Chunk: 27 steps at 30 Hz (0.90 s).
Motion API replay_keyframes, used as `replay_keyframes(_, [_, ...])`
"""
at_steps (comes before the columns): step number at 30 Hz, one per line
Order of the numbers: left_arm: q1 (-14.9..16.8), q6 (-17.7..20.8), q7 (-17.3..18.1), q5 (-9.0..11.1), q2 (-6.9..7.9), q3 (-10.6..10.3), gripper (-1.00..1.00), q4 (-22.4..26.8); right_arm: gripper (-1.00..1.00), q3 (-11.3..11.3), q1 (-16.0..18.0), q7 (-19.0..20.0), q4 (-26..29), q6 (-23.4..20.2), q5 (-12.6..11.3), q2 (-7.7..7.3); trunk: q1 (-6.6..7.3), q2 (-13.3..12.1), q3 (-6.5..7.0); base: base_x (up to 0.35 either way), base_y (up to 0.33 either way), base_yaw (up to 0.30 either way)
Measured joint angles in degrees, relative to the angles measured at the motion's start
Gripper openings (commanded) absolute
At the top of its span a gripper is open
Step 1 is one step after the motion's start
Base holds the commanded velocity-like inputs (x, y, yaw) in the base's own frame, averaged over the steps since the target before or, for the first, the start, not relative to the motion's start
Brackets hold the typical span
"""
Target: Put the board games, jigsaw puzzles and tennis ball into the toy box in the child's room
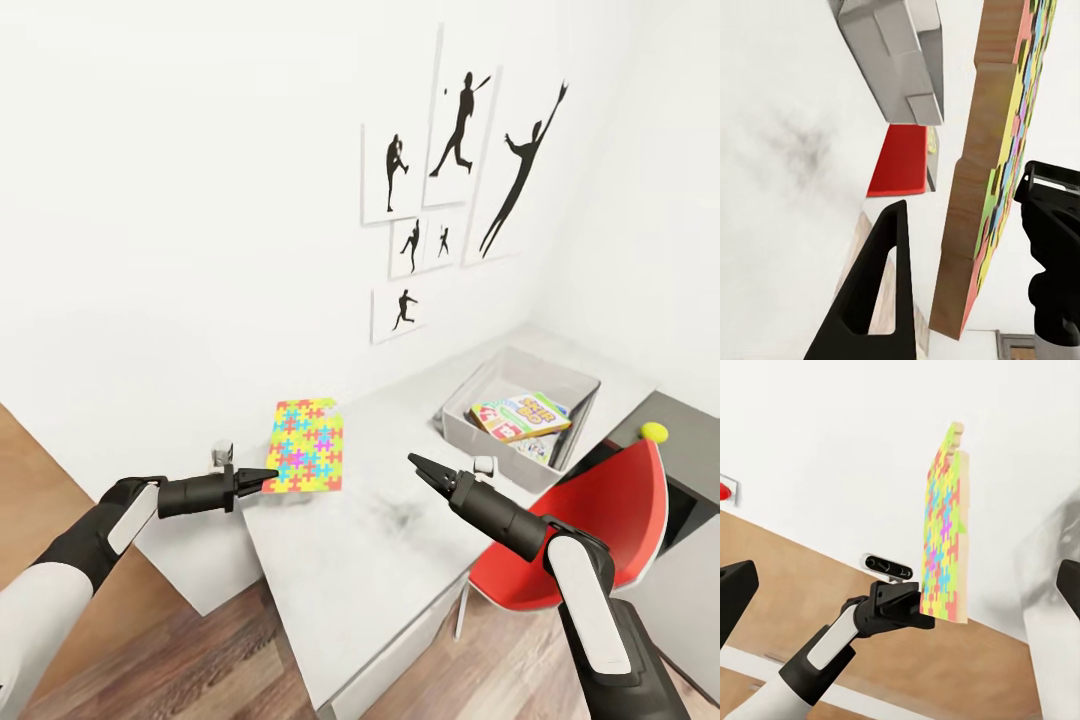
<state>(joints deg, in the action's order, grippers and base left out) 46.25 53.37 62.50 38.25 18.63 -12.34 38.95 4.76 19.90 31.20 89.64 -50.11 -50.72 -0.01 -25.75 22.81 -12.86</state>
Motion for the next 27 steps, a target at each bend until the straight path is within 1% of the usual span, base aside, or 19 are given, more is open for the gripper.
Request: replay_keyframes(27, [0.0,-0.1,-0.1,0.0,-0.13,0.0,-1.0,0.0,1.0,-0.1,0.0,-0.3,0.0,0.1,0.2,0.06,0.0,0.0,2.46,0.0,0.0,0.0])
